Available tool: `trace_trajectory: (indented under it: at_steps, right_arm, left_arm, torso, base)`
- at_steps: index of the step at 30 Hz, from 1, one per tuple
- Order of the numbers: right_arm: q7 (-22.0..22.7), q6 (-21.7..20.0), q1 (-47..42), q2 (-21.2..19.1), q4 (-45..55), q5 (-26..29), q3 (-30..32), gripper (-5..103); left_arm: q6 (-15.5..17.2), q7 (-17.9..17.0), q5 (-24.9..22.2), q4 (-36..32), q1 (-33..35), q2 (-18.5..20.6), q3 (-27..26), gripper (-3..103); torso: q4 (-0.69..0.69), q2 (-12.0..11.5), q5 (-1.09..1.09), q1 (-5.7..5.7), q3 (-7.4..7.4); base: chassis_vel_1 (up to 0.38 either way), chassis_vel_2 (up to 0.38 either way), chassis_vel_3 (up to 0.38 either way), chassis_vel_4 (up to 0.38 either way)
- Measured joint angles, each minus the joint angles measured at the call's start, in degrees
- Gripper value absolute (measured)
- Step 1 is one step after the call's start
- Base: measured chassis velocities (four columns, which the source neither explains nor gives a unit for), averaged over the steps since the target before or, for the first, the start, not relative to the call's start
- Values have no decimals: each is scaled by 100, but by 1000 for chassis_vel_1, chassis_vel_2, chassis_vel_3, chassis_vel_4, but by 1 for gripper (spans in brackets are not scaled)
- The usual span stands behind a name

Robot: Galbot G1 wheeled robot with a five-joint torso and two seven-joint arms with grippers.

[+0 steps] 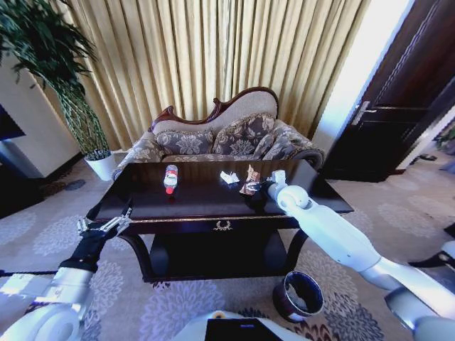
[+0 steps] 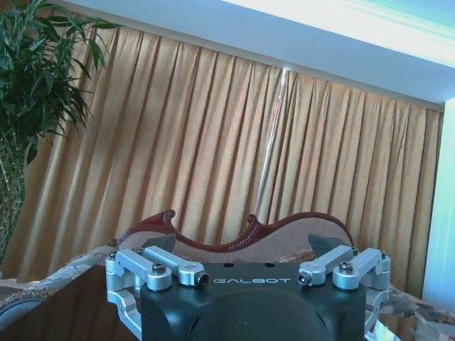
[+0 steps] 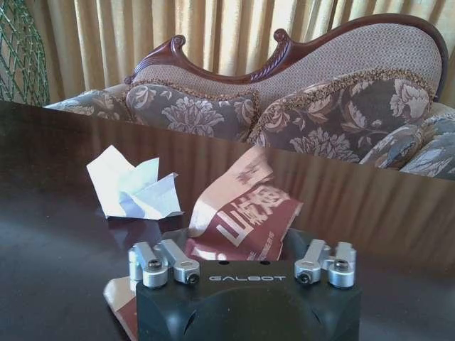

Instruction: Move to the front of the table and place the trash on the table into the trash bin.

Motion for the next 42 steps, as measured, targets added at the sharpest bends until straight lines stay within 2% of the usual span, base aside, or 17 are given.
trace_trajectory:
  at_steps: [1, 2, 4, 5, 8, 9, 11, 12, 15, 18, 21, 33, 38, 42]
  right_arm:
    - [-3, 18, -23, 0, 7, -4, 13, 74]
    - [-3, 18, -23, 0, 7, -4, 13, 74]
    - [-5, 31, -80, -14, 29, -33, 35, 63]
    - [-5, 31, -80, -14, 29, -33, 35, 63]
    - [-7, 55, -134, -41, 56, -73, 63, 47]
    - [-7, 55, -134, -41, 56, -73, 63, 47]
    - [-7, 76, -157, -53, 74, -80, 92, 36]
    - [-7, 76, -157, -53, 74, -80, 92, 36]
    - [-7, 93, -191, -70, 114, -80, 121, 20]
    - [-8, 94, -202, -80, 131, -80, 126, 14]
    - [-25, 96, -226, -110, 183, -71, 143, 2]
    - [-9, 287, -499, -207, 573, -134, 460, 0]
    - [-3, 369, -1208, -458, 1311, -252, 1270, 0]
    - [10, 845, -1671, -614, 1654, -284, 1828, 0]
  left_arm:
    - [0, 2, 0, -1, -12, -2, 5, 100]
    - [0, 2, 0, -1, -12, -2, 5, 100]
    - [0, 12, -1, -2, -32, -11, 25, 100]
    - [0, 12, -1, -2, -32, -11, 25, 100]
    - [0, 21, -1, -3, -35, -17, 35, 100]
    - [0, 21, -1, -3, -35, -17, 35, 100]
    - [0, 22, 0, -4, -35, -16, 34, 100]
    - [0, 22, 0, -4, -35, -16, 34, 100]
    - [-1, 32, 2, -5, -35, -11, 32, 100]
    - [-2, 35, 2, -5, -35, -11, 33, 100]
    - [-4, 36, 2, -5, -44, -9, 33, 100]
    - [-20, 24, -6, -6, -66, 26, 34, 100]
    - [-25, 7, -24, -6, -102, 50, 38, 100]
    - [-26, -13, -74, -5, -142, 104, 42, 100]
  torso:
    - [0, 0, 0, 0, 0]
    - [0, 0, 0, 0, 0]
    - [0, 0, 0, 0, 0]
    - [0, 0, 0, 0, 0]
    - [0, 0, 0, 0, 0]
    - [0, 0, 0, 0, 0]
    - [0, 0, 0, 0, 0]
    - [0, 0, 0, 0, 0]
    - [0, 0, 0, 0, 0]
    - [0, 0, 0, 0, 0]
    - [0, 0, 0, 0, 0]
    - [1, 0, 0, 0, 0]
    - [-1, 0, 0, 0, 0]
    - [0, 0, 1, 0, -1]
  base:
    - [0, 0, 0, 0]
    - [0, 0, 0, 0]
    - [0, 0, 0, 0]
    - [0, 0, 0, 0]
    - [0, 0, 0, 0]
    - [0, 0, 0, 0]
    - [0, 0, 0, 0]
    - [0, 0, 0, 0]
    - [0, 0, 0, 0]
    - [0, 0, 0, 0]
    - [0, 0, 0, 0]
    - [0, 0, 0, 0]
    - [0, 0, 0, 0]
    - [0, 0, 0, 0]
